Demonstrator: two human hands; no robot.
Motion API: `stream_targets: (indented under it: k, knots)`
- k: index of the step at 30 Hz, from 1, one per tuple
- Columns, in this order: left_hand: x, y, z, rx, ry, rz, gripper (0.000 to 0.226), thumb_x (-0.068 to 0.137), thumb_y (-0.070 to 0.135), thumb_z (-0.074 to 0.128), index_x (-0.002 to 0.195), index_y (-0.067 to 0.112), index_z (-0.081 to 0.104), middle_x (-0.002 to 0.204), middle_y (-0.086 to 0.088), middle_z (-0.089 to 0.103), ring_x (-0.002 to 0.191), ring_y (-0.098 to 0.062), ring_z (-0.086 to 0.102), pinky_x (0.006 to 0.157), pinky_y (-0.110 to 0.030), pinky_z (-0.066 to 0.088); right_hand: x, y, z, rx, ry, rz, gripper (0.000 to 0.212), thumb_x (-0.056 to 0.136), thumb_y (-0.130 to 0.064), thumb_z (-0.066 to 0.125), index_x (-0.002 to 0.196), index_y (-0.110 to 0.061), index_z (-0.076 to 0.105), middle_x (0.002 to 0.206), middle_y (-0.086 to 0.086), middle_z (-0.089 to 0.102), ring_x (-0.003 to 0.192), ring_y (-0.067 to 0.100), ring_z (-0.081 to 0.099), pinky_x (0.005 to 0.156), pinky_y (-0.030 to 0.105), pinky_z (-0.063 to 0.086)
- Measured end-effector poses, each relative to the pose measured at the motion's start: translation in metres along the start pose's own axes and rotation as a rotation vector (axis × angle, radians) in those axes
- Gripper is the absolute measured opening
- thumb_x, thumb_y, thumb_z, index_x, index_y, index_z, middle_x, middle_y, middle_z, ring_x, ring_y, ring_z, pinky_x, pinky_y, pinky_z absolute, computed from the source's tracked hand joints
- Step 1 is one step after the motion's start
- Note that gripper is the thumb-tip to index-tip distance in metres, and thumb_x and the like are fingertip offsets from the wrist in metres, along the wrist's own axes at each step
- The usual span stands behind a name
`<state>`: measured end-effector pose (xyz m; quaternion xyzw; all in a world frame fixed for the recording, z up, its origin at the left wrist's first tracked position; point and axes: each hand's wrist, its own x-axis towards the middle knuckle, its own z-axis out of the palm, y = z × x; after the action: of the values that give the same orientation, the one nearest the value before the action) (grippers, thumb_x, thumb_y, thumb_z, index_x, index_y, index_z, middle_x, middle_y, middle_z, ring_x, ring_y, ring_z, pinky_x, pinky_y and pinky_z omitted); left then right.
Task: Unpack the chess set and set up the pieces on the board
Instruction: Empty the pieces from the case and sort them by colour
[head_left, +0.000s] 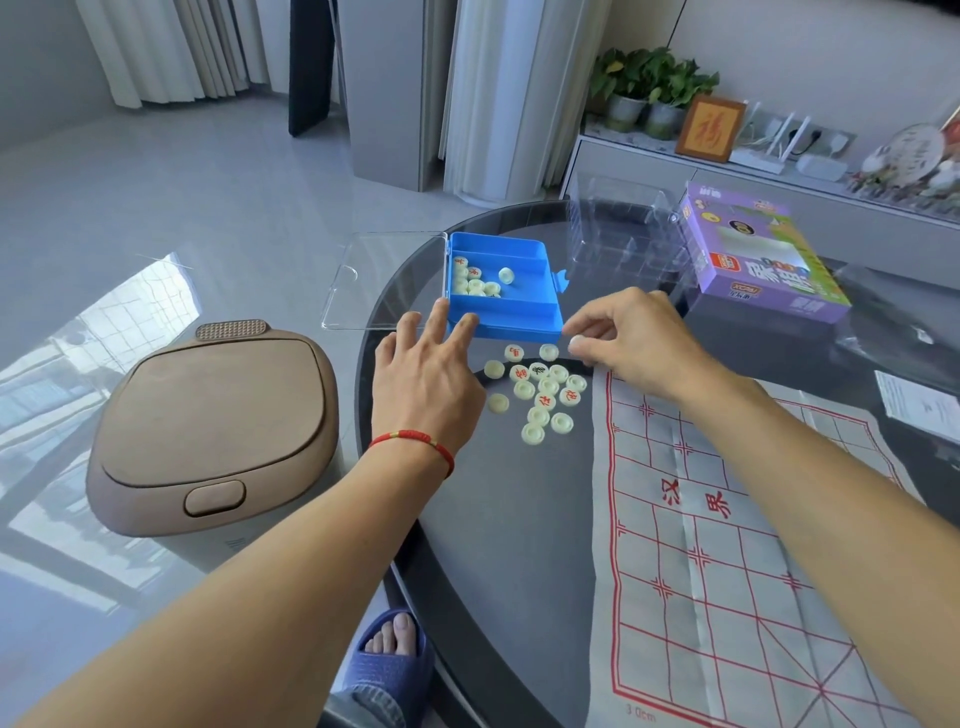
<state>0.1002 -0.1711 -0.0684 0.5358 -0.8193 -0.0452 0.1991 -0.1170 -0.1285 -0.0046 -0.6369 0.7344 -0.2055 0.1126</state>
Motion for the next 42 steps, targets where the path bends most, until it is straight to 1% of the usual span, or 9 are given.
stream_targets:
  k: [5, 10, 15, 19, 25, 31, 36, 39, 42]
  knots:
    - [0.000, 0.001, 0.000, 0.005, -0.008, 0.004, 0.061, 0.091, 0.018, 0.044, 0.150, 0.030, 0.034, 0.162, -0.002, 0.025, 0.144, -0.031, 0.023, 0.115, -0.049, 0.028, -0.003, 0.002, 0.002, 0.032, 0.000, 0.065, 0.013, 0.092, -0.015, 0.073, 0.101, -0.021, 0.082, 0.068, -0.011, 0.072, 0.062, -0.003, 0.068, 0.070, 0.020, 0.058]
    - [0.000, 0.000, 0.000, 0.008, 0.000, 0.006, 0.061, 0.089, 0.017, 0.045, 0.149, 0.030, 0.036, 0.161, -0.002, 0.026, 0.144, -0.031, 0.024, 0.114, -0.049, 0.030, -0.002, -0.003, 0.008, -0.007, -0.044, 0.112, 0.011, 0.089, -0.020, 0.079, 0.099, -0.020, 0.081, 0.074, -0.007, 0.075, 0.068, 0.007, 0.072, 0.080, 0.037, 0.063]
    - [0.000, 0.001, 0.001, 0.015, 0.000, 0.006, 0.060, 0.091, 0.017, 0.045, 0.148, 0.030, 0.035, 0.161, -0.001, 0.025, 0.143, -0.031, 0.024, 0.114, -0.048, 0.029, 0.009, -0.012, 0.004, -0.055, 0.162, -0.007, 0.004, 0.088, -0.022, 0.077, 0.087, -0.018, 0.079, 0.075, -0.007, 0.070, 0.073, 0.012, 0.067, 0.084, 0.035, 0.057]
    - [0.000, 0.001, 0.002, 0.021, 0.017, 0.002, 0.061, 0.088, 0.016, 0.045, 0.148, 0.030, 0.037, 0.161, -0.001, 0.027, 0.142, -0.030, 0.026, 0.112, -0.047, 0.030, 0.047, -0.033, 0.007, -0.080, 0.131, -0.111, 0.014, 0.091, -0.017, 0.074, 0.105, -0.019, 0.078, 0.101, -0.002, 0.071, 0.088, 0.016, 0.064, 0.085, 0.031, 0.050]
    - [0.000, 0.000, 0.004, 0.023, 0.032, 0.005, 0.061, 0.086, 0.017, 0.045, 0.146, 0.029, 0.039, 0.160, -0.001, 0.030, 0.141, -0.030, 0.029, 0.112, -0.045, 0.031, 0.112, -0.042, 0.034, -0.268, 0.018, -0.124, 0.028, 0.095, -0.015, 0.071, 0.123, -0.018, 0.073, 0.125, 0.011, 0.067, 0.113, 0.031, 0.063, 0.098, 0.045, 0.053]
    - [0.000, 0.000, 0.004, 0.024, 0.018, 0.008, 0.059, 0.090, 0.019, 0.046, 0.148, 0.030, 0.036, 0.161, -0.001, 0.026, 0.143, -0.030, 0.026, 0.114, -0.047, 0.030, 0.122, -0.027, 0.047, -0.203, 0.041, 0.009, 0.020, 0.091, -0.010, 0.075, 0.110, -0.012, 0.078, 0.116, 0.012, 0.071, 0.105, 0.027, 0.068, 0.094, 0.045, 0.058]
    - [0.000, 0.000, 0.004, 0.024, 0.009, 0.007, 0.060, 0.090, 0.020, 0.046, 0.149, 0.030, 0.034, 0.162, -0.001, 0.025, 0.143, -0.030, 0.024, 0.115, -0.048, 0.029, 0.114, -0.033, 0.037, 0.093, 0.040, 0.067, 0.015, 0.090, -0.007, 0.075, 0.104, -0.010, 0.080, 0.085, 0.004, 0.076, 0.078, 0.013, 0.075, 0.086, 0.037, 0.062]
    - [-0.001, 0.000, 0.004, 0.026, 0.026, 0.008, 0.060, 0.089, 0.019, 0.046, 0.147, 0.029, 0.036, 0.161, -0.001, 0.027, 0.142, -0.030, 0.027, 0.114, -0.047, 0.030, 0.114, -0.034, 0.040, 0.075, 0.015, 0.071, 0.011, 0.088, -0.011, 0.079, 0.099, -0.014, 0.082, 0.083, -0.002, 0.074, 0.086, 0.014, 0.073, 0.089, 0.036, 0.061]
    - [-0.001, 0.001, 0.004, 0.028, 0.028, 0.005, 0.060, 0.088, 0.018, 0.046, 0.146, 0.029, 0.037, 0.160, 0.000, 0.028, 0.141, -0.029, 0.027, 0.113, -0.046, 0.031, 0.115, -0.032, 0.043, 0.066, 0.023, 0.065, 0.012, 0.089, -0.011, 0.078, 0.100, -0.014, 0.082, 0.094, 0.001, 0.075, 0.094, 0.017, 0.071, 0.091, 0.040, 0.060]
